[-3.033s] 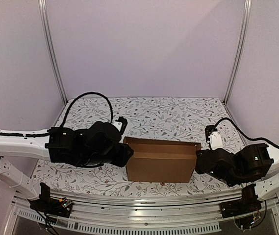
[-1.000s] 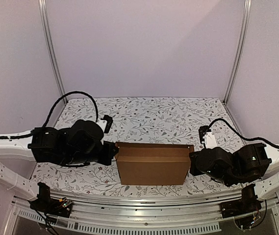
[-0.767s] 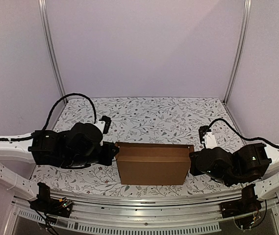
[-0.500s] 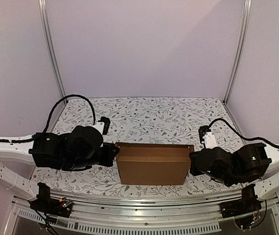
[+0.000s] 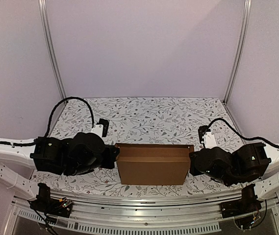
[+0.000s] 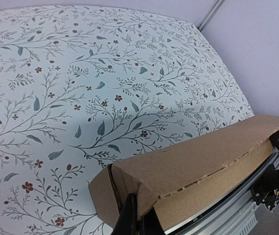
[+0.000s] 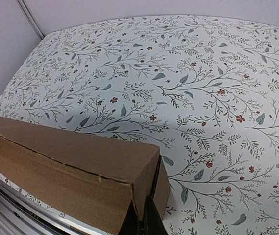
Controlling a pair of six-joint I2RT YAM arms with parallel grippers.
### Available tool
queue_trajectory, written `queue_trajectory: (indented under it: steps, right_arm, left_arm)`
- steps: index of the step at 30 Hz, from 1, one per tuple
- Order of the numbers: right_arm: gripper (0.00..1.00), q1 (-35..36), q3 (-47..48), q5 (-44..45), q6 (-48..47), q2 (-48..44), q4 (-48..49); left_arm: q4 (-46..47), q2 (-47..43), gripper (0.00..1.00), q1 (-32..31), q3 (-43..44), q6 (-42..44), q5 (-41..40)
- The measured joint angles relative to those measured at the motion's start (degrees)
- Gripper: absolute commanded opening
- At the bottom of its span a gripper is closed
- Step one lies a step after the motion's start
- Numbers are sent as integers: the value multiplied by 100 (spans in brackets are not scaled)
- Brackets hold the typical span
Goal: Fold the paper box
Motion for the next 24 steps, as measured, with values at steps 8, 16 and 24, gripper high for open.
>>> queue_trajectory:
  steps: [8, 16, 24]
  right_arm:
    - [0, 0, 20, 0, 20, 17, -24]
    - [1, 0, 24, 2, 63, 24, -31]
    - [1, -2, 4, 11, 129, 26, 0]
  left_arm:
    - [7, 26, 0, -155, -57, -151, -251]
    - [50, 44, 0, -308, -140, -328, -474]
    - [81, 79, 0, -490, -192, -505, -723]
